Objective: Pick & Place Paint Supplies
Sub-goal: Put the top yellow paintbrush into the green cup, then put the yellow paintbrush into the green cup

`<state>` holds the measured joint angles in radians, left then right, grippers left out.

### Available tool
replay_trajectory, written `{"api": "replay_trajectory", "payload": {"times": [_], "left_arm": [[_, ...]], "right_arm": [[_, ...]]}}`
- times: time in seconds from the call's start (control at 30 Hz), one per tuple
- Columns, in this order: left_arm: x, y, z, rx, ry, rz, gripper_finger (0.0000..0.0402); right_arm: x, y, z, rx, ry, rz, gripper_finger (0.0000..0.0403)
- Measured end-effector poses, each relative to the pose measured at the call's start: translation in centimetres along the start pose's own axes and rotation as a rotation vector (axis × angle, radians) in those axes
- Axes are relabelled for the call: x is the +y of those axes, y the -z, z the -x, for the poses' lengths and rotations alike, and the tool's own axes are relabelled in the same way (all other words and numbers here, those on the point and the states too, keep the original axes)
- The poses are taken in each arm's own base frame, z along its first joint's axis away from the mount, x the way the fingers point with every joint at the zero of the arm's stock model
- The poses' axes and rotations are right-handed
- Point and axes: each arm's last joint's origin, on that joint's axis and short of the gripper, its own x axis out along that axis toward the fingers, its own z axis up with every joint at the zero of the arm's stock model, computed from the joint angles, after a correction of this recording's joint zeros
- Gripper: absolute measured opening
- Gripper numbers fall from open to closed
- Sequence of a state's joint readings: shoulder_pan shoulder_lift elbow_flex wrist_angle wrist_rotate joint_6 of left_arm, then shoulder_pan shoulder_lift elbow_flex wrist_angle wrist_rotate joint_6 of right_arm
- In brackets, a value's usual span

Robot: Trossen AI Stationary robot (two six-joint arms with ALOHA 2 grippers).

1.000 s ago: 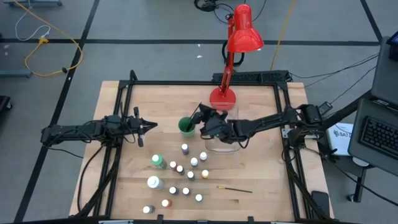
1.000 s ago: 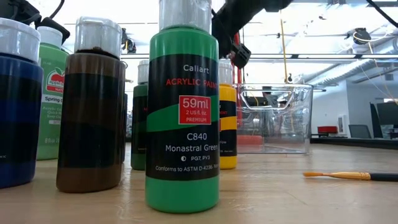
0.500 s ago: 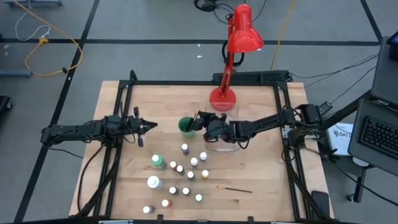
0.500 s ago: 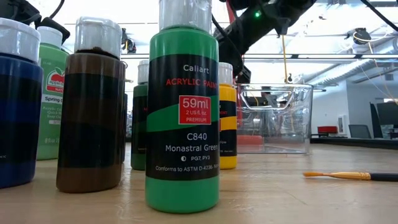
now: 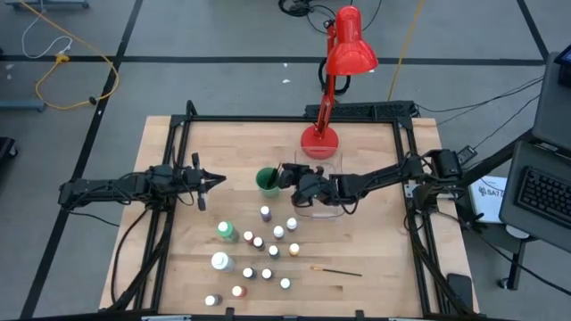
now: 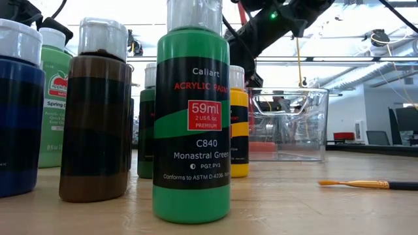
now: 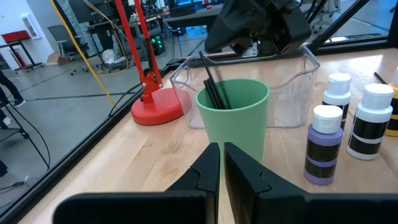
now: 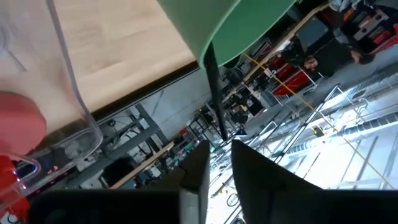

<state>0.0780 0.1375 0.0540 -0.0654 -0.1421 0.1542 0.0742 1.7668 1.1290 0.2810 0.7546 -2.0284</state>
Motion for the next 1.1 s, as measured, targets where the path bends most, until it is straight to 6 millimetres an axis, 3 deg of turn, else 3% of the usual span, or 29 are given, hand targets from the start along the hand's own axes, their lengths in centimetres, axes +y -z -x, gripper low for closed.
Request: {"api": "replay_trajectory", "payload": {"times": [0.17, 0.27, 0.37, 0.53, 0.63, 0.7, 0.77, 0.87, 1.1], "left_arm": [[0.0, 0.0, 0.0, -0.001, 0.000, 0.000, 0.0026], [0.0, 0.0, 0.0, -0.001, 0.000, -0.003, 0.0026], [0.0, 0.0, 0.0, -0.003, 0.000, -0.017, 0.0026], [0.0, -0.1, 0.0, -0.011, -0.001, -0.023, 0.0026], [0.0, -0.1, 0.0, -0.013, -0.002, -0.026, 0.0026], [0.0, -0.1, 0.0, -0.014, -0.002, -0.027, 0.0026], [0.0, -0.1, 0.0, -0.014, -0.002, -0.026, 0.0026], [0.0, -0.1, 0.0, -0.014, -0.001, -0.024, 0.0026], [-0.1, -0.1, 0.0, -0.011, 0.021, 0.020, 0.0026]], "right_arm": [[-0.7, 0.5, 0.3, 0.067, 0.041, -0.151, 0.0104], [-2.2, 1.7, 1.8, 0.118, 0.109, -0.307, 0.0114], [-4.3, 4.2, 5.5, 0.102, 0.226, -0.563, 0.0114], [-6.1, 8.8, 13.7, -0.105, 0.360, -1.248, 0.0097], [-5.1, 10.7, 17.6, -0.372, 0.255, -1.661, 0.0084], [-4.0, 11.2, 19.6, -0.548, 0.092, -1.822, 0.0075], [-2.9, 10.4, 21.3, -0.684, -0.084, -1.885, 0.0063], [-0.9, 7.3, 23.4, -0.767, -0.221, -1.854, 0.0042], [2.9, 2.2, 26.4, -0.863, -0.118, -1.877, 0.0003]]}}
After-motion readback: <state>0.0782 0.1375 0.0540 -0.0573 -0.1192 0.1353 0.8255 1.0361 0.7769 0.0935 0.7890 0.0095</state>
